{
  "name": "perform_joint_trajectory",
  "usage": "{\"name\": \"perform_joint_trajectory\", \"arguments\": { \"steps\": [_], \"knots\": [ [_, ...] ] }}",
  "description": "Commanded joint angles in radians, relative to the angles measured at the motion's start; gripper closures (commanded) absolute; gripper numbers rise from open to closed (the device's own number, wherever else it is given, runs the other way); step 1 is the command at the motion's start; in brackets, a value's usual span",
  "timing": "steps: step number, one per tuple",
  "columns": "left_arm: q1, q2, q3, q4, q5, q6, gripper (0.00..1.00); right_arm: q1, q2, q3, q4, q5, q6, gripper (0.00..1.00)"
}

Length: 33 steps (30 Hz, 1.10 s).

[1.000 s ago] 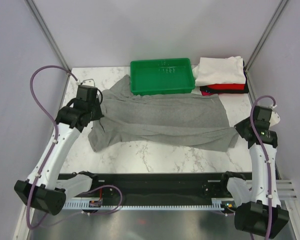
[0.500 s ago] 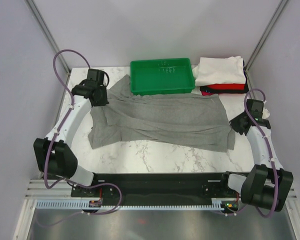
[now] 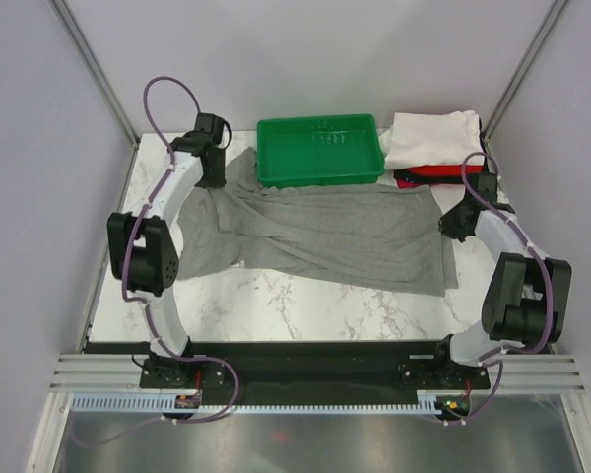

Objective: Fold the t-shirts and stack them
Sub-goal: Fold the tshirt

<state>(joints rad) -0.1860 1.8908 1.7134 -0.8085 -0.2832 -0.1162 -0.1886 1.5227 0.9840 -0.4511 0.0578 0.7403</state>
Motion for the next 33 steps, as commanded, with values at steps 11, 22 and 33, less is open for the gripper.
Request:
{"name": "perform_joint_trajectory", "arguments": {
  "steps": [11,22,33],
  "knots": [
    [0.102,-0.563,-0.511,0.125,0.169,-0.437,0.16,-0.08,-0.218,-0.129,-0.05,-0.042,-0.067,0.04],
    [0.151,-1.004,-1.205,0.362,0.179,-0.734,0.1,-0.078,-0.495,-0.464,-0.055,-0.096,-0.025,0.24],
    [0.22,-1.029,-1.341,0.545,0.067,-0.758,0.11,-0.08,-0.38,-0.508,0.061,-0.081,-0.038,0.58]
  ]
}}
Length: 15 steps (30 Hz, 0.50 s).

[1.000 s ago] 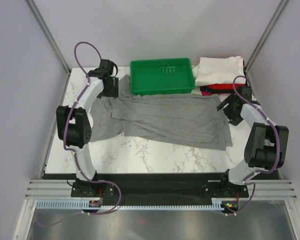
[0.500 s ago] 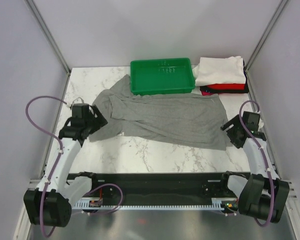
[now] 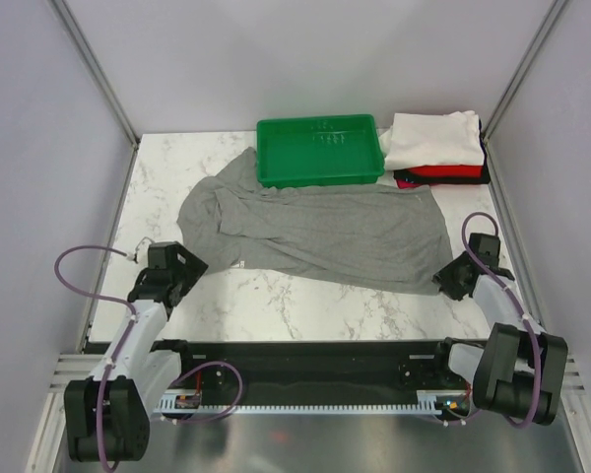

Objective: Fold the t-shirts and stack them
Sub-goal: Fold the tshirt

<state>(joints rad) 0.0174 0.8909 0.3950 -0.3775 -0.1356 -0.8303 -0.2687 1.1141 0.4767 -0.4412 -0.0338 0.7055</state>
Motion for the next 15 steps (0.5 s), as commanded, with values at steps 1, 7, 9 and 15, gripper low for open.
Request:
{"name": "perform_joint_trajectory", "arguments": {
  "steps": [1,7,9,15],
  "knots": [
    [0.018,-0.027,-0.024,0.121,-0.09,-0.05,0.11,0.0,0.045,0.002,0.068,0.014,-0.006,0.62],
    [0.024,0.101,-0.022,0.231,-0.136,-0.108,0.13,0.0,0.121,0.025,0.12,0.021,-0.027,0.85],
    [0.027,0.184,-0.001,0.267,-0.127,-0.112,0.18,-0.003,0.139,0.031,0.128,0.028,-0.031,0.96],
    [0.032,0.318,0.074,0.408,-0.125,-0.104,0.79,-0.009,0.185,0.063,0.136,0.028,-0.04,1.0]
  ]
}}
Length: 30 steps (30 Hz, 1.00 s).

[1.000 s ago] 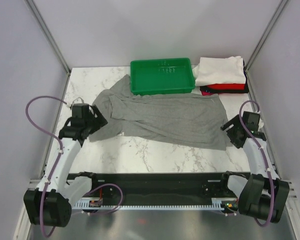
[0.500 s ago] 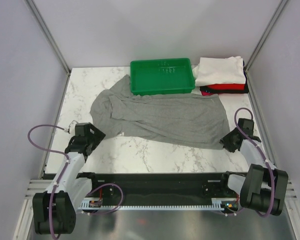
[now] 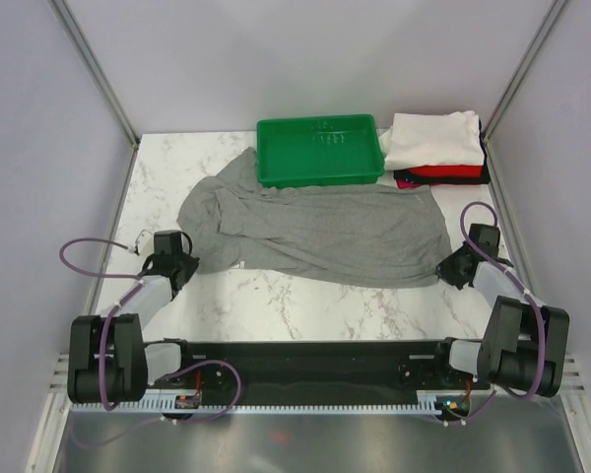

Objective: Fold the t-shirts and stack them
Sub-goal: Fold the tshirt

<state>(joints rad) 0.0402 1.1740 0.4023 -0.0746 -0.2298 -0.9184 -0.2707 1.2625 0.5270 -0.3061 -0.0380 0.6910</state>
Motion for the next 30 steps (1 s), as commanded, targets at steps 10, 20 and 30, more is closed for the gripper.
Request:
{"name": "perform_joint_trajectory", "arguments": {
  "steps": [10,20,30],
  "knots": [
    [0.105,-0.31,0.161,-0.212,-0.066,0.067,0.98,-0.122,-0.057,0.126,-0.175,0.09,-0.084,1.0],
    [0.199,-0.615,0.126,-0.513,0.029,0.029,0.95,-0.136,-0.178,0.062,-0.251,0.086,-0.054,1.0],
    [0.187,-0.692,0.177,-0.767,0.057,-0.099,0.24,-0.208,-0.279,0.056,-0.343,0.093,0.042,0.72]
  ]
}}
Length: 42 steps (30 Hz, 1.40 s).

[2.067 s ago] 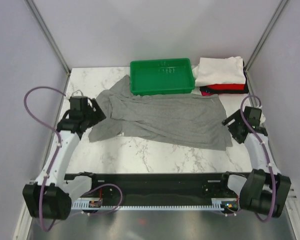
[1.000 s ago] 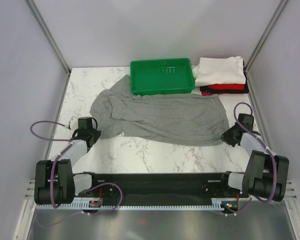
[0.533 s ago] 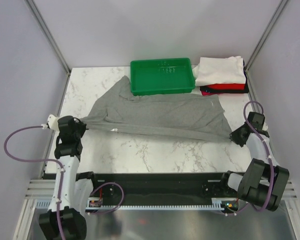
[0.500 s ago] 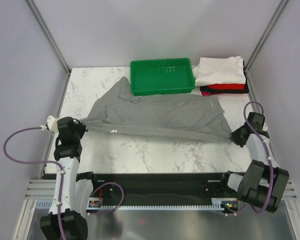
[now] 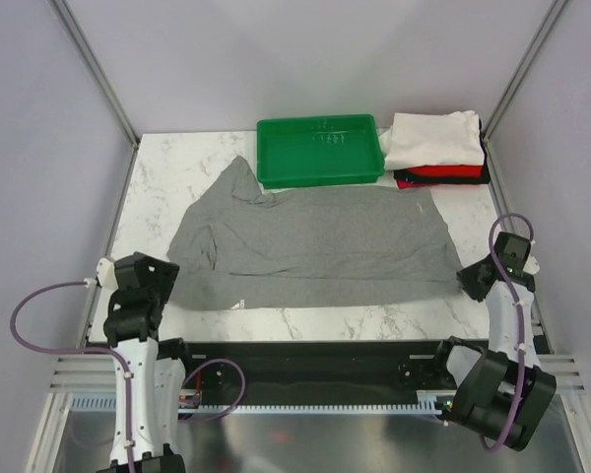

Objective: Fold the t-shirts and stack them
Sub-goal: Fold the tshirt

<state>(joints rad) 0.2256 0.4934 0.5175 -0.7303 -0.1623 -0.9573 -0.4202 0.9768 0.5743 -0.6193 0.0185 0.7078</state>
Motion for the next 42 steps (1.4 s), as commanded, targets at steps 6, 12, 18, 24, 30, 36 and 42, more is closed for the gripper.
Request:
{"name": "perform_joint_trajectory", "arguments": {
  "steps": [6,12,18,24,30,36,42],
  "knots": [
    [-0.015,0.037,0.248,-0.181,-0.088,0.017,0.1,-0.204,0.06,0.062,-0.057,-0.088,-0.022,0.02],
    [-0.02,0.2,0.296,0.101,0.058,0.217,0.1,-0.186,-0.006,0.16,-0.031,-0.165,-0.027,0.02],
    [-0.022,0.729,0.461,0.408,0.271,0.415,0.16,0.083,0.057,0.266,0.098,-0.203,-0.05,0.02],
    [-0.042,1.228,0.809,0.486,0.371,0.542,0.16,0.256,0.171,0.282,0.171,-0.127,-0.088,0.02],
    [-0.135,1.614,1.212,0.482,0.452,0.649,0.19,0.27,0.18,0.174,0.377,-0.232,-0.083,0.02],
    [-0.166,1.954,1.625,0.352,0.449,0.65,0.29,0.274,0.177,0.159,0.42,-0.261,-0.133,0.02],
    [-0.2,2.102,1.794,0.342,0.468,0.631,0.28,0.274,0.198,0.122,0.506,-0.31,-0.11,0.02]
  ]
}}
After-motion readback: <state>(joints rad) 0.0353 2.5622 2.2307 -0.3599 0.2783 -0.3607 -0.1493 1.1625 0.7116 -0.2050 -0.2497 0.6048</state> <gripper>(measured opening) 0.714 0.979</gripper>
